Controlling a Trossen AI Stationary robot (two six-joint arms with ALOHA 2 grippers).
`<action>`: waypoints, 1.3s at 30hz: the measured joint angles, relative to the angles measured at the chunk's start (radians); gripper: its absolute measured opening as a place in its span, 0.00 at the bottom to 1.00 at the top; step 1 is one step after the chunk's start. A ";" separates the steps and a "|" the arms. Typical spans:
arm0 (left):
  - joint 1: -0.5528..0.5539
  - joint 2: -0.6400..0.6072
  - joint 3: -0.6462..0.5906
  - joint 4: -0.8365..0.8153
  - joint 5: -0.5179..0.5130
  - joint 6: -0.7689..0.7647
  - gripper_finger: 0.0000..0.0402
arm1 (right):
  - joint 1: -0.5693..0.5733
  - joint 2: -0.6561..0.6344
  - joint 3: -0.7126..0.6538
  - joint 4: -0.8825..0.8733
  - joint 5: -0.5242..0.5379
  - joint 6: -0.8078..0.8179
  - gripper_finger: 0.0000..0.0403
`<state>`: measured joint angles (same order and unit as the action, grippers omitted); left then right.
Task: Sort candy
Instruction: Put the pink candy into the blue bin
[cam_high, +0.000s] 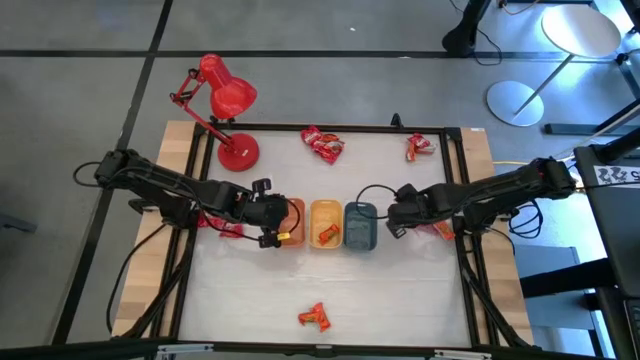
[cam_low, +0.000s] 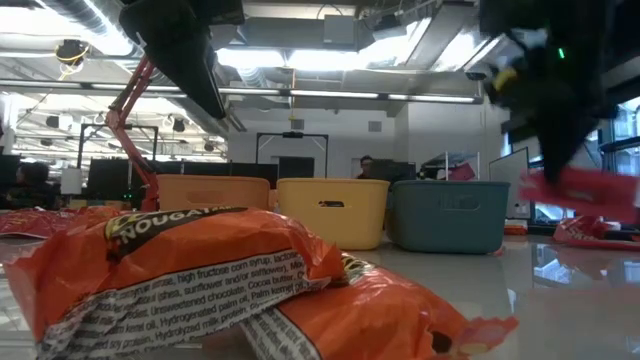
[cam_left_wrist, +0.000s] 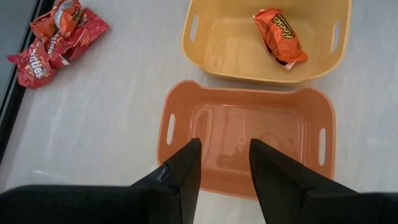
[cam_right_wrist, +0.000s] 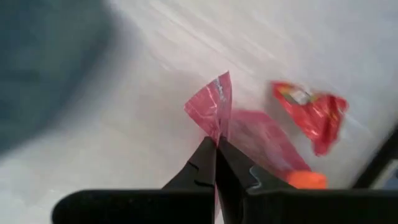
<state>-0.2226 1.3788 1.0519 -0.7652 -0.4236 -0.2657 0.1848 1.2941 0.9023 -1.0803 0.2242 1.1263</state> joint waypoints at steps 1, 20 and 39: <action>0.000 0.000 0.000 0.000 0.000 0.000 0.32 | 0.013 0.000 0.026 0.002 0.016 0.004 0.00; -0.067 0.000 0.000 0.052 0.000 0.032 0.32 | 0.250 -0.001 0.033 0.625 0.253 0.022 0.00; -0.150 0.000 0.000 0.051 0.000 0.031 0.32 | 0.127 -0.001 -0.314 1.115 0.238 0.235 0.00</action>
<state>-0.3727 1.3788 1.0523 -0.7143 -0.4236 -0.2346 0.3115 1.2934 0.5888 0.0349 0.4625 1.3616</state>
